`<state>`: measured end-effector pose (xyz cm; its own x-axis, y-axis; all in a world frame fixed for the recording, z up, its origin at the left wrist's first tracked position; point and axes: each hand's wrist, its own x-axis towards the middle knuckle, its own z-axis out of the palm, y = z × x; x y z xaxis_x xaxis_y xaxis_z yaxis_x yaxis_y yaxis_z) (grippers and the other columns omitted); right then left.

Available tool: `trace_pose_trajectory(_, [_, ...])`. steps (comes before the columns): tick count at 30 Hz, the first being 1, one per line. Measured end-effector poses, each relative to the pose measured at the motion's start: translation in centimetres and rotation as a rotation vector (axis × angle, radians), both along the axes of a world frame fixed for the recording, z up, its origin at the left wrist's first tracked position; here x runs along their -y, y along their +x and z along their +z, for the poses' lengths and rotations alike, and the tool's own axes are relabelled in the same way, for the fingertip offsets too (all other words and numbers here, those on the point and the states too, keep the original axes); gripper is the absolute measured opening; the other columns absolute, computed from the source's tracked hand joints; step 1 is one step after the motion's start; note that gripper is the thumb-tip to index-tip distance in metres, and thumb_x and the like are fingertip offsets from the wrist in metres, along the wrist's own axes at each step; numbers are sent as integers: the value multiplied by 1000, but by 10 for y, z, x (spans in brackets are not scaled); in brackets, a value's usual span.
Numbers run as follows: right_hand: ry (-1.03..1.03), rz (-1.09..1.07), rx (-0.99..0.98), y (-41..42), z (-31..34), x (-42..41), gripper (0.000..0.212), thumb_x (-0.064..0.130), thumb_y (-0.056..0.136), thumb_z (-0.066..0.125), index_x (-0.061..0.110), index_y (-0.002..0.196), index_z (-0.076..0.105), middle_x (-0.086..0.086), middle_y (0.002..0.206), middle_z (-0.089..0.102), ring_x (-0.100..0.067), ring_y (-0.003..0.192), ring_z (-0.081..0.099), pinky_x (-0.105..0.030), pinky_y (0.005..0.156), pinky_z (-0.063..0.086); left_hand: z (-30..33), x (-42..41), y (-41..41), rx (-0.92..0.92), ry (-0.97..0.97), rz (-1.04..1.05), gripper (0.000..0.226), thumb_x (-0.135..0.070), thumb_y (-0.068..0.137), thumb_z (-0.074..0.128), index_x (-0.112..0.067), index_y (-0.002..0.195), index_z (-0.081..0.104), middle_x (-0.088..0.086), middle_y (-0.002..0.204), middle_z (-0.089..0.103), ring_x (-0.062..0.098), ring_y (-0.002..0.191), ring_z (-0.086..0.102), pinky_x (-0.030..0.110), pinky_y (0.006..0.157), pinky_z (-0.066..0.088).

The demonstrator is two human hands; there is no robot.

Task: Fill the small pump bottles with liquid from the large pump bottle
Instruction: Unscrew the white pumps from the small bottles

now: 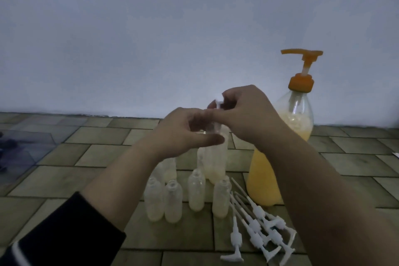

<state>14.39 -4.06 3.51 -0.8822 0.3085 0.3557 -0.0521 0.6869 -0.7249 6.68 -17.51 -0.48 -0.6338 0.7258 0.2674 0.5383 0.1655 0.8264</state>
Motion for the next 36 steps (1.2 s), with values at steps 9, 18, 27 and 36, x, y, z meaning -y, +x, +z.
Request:
trace_pose_trajectory(9, [-314,101,-84,17,1,-21,74,17,72,79,29,136,44,2,92,71,-7,88,67,-21,78,51,6,1,1,68,124,-15,34,-28,63,78,-14,94,72,2,87,73,17,90,69,41,89,55])
trace_pose_trajectory(18, [-313,-11,-154,22,-3,-25,69,20,69,81,29,129,48,8,87,67,-4,80,66,-8,62,50,11,-8,-3,-84,52,74,41,-24,66,82,-17,105,71,-7,87,71,3,80,68,18,76,53])
trace_pose_trajectory(27, [-286,175,-323,27,-3,-23,36,1,74,74,16,104,63,-1,91,68,-13,85,67,-21,72,55,23,-9,-11,68,56,-177,35,-12,69,74,-14,103,70,-4,88,73,11,90,68,22,81,53])
trace_pose_trajectory(36, [-481,-2,-315,22,-8,-23,24,9,69,79,17,88,67,9,81,67,1,74,65,-9,61,48,20,-19,-18,88,67,-242,29,-12,79,70,-15,108,69,0,102,73,14,99,67,29,86,52])
